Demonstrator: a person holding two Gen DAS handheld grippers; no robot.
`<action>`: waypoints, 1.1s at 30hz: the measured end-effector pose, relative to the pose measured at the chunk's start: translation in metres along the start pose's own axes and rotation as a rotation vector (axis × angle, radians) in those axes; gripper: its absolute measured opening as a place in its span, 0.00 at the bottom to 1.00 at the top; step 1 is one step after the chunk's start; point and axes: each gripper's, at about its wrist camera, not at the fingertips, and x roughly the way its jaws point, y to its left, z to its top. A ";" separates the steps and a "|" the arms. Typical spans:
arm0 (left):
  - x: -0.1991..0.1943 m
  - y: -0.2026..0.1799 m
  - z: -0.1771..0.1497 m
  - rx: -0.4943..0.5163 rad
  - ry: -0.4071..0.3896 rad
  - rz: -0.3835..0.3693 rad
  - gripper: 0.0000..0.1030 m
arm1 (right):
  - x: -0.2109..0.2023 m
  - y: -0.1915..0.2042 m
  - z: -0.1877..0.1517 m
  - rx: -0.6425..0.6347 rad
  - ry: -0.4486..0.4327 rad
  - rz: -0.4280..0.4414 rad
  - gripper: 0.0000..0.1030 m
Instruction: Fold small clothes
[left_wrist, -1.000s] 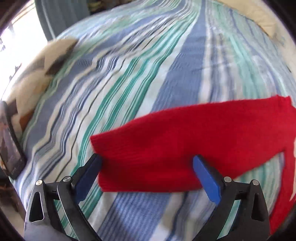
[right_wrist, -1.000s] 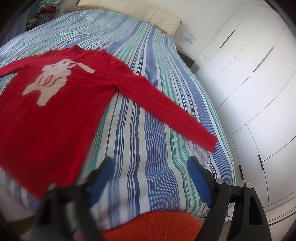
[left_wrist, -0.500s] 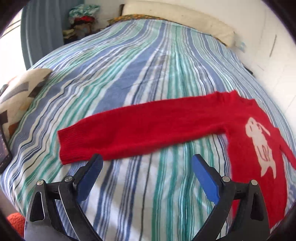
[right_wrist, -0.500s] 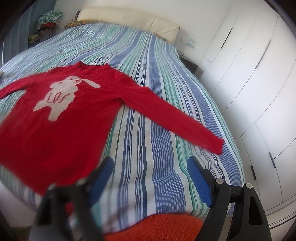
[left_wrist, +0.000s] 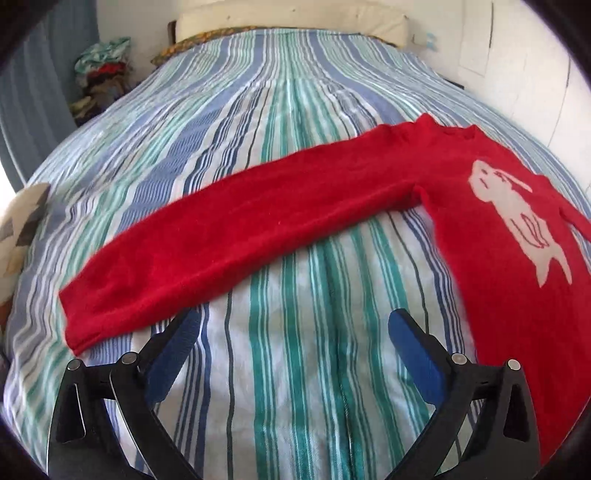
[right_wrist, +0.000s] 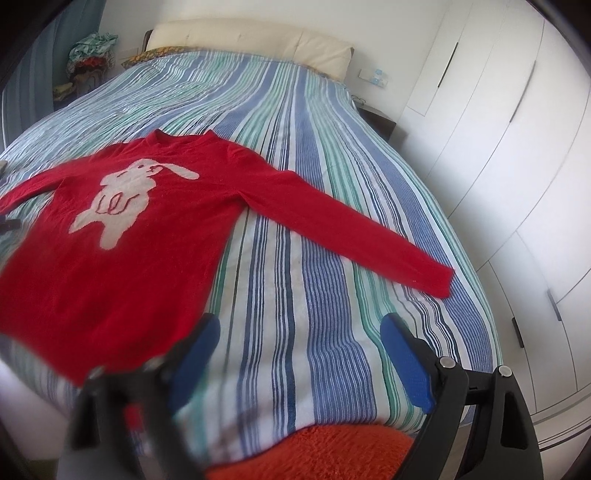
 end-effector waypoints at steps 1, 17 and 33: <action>0.005 -0.002 0.001 0.010 0.014 -0.010 0.99 | 0.001 -0.001 0.000 0.006 0.003 0.001 0.85; 0.039 -0.005 -0.015 0.005 0.033 -0.061 1.00 | 0.002 -0.007 0.001 0.033 0.004 0.010 0.85; 0.040 -0.006 -0.015 0.006 0.034 -0.061 1.00 | 0.001 -0.006 0.000 0.028 0.004 0.010 0.85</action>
